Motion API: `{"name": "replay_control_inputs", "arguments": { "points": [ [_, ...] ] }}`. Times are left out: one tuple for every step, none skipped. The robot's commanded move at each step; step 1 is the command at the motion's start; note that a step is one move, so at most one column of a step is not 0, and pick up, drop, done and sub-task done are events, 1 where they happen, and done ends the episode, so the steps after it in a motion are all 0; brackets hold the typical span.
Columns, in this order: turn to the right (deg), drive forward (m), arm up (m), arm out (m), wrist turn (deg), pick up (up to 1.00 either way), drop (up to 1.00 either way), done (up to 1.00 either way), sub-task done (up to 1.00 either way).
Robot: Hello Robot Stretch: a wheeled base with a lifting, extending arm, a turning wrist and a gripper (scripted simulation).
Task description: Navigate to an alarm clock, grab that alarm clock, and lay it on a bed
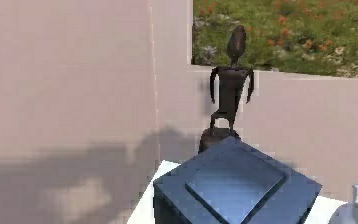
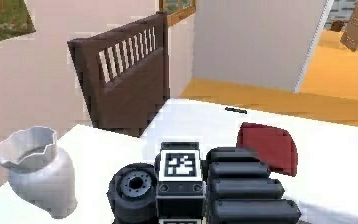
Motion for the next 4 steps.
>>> {"name": "replay_control_inputs", "arguments": {
  "points": [
    [45.0,0.00,0.00,0.00,0.0,0.00,0.00,0.00,0.00],
    [45.0,0.00,0.00,0.00,0.0,0.00,0.00,0.00,0.00],
    [42.0,0.00,0.00,0.00,0.0,0.00,0.00,0.00,0.00],
    [0.0,0.35,0.00,0.00,0.0,0.00,0.00,0.00,0.00]
  ]
}}
